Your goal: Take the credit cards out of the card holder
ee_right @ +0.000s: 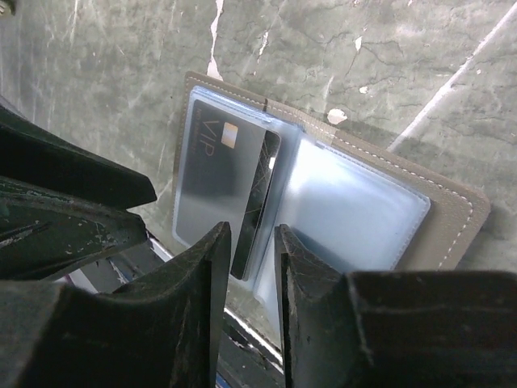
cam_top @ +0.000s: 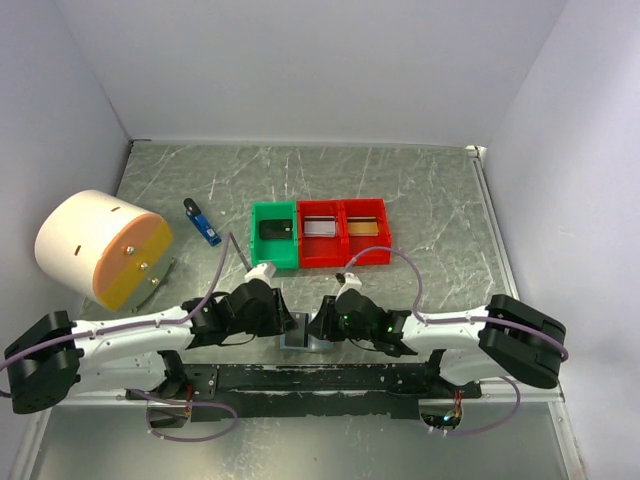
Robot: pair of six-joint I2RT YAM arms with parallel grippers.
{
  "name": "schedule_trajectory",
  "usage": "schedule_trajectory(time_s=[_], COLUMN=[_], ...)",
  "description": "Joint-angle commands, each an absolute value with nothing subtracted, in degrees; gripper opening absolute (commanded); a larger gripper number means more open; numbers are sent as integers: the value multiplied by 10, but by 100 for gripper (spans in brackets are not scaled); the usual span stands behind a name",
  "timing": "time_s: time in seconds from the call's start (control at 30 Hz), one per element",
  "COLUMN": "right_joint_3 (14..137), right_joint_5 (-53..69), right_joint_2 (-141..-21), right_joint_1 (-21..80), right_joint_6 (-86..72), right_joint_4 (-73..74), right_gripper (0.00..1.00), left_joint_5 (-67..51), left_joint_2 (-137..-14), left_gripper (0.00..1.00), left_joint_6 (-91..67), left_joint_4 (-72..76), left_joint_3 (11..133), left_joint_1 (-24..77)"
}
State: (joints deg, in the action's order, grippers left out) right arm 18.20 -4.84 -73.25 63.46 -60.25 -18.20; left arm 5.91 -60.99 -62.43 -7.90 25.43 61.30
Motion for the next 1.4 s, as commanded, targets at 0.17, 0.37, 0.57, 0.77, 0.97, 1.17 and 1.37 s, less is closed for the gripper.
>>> schedule_trajectory(time_s=[0.17,0.37,0.57,0.77,0.97,1.17,1.37], right_joint_3=[174,150,146,145,133,146,149], right_joint_5=[-52,-57,-50,-18,-15,-24,-21], right_joint_2=[-767,-774,-786,-811,-809,-794,-804], right_joint_1=[629,623,618,615,614,613,613], right_joint_6=[-633,-667,-676,-673,-677,-667,-663], right_joint_4=[-230,-268,-290,-342,-361,-317,-312], right_gripper=[27,24,24,16,0,1,13], left_joint_5=[98,104,98,91,98,119,126], left_joint_2=[-681,-690,-703,-716,-704,-681,-675], left_gripper=[41,32,29,28,28,34,41], left_joint_6=[-643,-639,-629,-628,-634,-642,-639], left_joint_4=[-54,-75,-80,-77,-91,-117,-125], left_joint_3=[263,270,277,280,273,273,268], left_joint_1=[621,623,622,622,623,623,623])
